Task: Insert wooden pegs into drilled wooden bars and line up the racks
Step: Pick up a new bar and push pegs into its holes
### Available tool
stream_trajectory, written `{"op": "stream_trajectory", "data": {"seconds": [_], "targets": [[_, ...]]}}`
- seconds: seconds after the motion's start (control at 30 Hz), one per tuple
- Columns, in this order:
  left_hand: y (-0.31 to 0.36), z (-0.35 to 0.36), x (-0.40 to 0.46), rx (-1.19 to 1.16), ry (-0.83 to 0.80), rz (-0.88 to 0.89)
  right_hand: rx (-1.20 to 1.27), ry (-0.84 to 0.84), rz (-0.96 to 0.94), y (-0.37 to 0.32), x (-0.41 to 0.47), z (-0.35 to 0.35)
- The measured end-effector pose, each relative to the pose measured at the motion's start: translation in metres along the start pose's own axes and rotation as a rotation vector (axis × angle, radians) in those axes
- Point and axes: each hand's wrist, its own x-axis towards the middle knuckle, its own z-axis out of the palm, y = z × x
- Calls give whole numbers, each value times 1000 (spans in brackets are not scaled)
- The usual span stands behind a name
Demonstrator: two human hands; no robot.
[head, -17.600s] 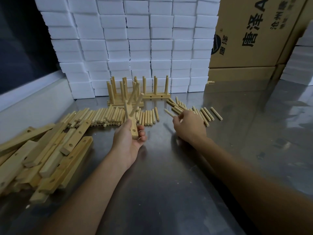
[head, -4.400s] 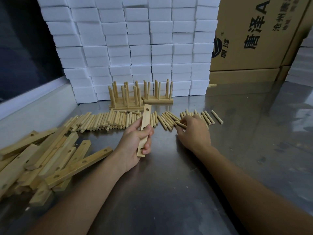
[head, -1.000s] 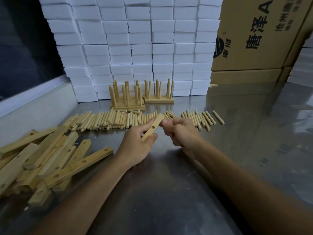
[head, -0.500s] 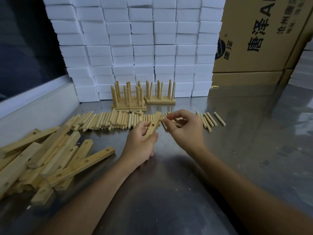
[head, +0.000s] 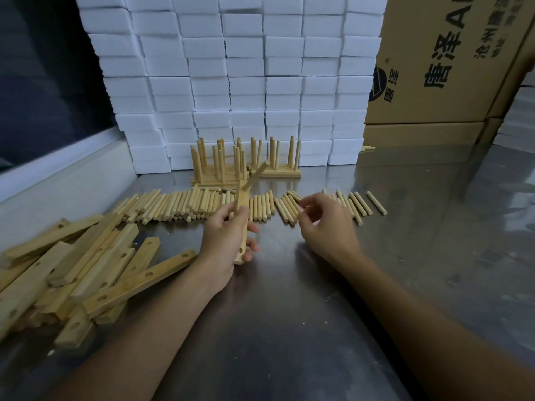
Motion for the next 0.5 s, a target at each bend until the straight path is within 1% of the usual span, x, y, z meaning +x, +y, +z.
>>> {"op": "stream_trajectory", "data": {"seconds": [0.1, 0.17, 0.27, 0.33, 0.4, 0.5], "targets": [[1, 0, 0, -52, 31, -36, -229, -87, -58, 7, 5, -1], [1, 1, 0, -89, 32, -53, -336, -144, -99, 4, 6, 1], [2, 0, 1, -123, 15, -64, -522, -287, -116, -3, 5, 7], [2, -2, 2, -123, 10, -77, -590, -345, -129, -5, 3, 10], [2, -3, 2, -130, 6, -84, -619, -338, -138, -6, 1, 10], [2, -4, 3, -147, -2, -92, -644, -263, -127, -7, -1, 7]]}}
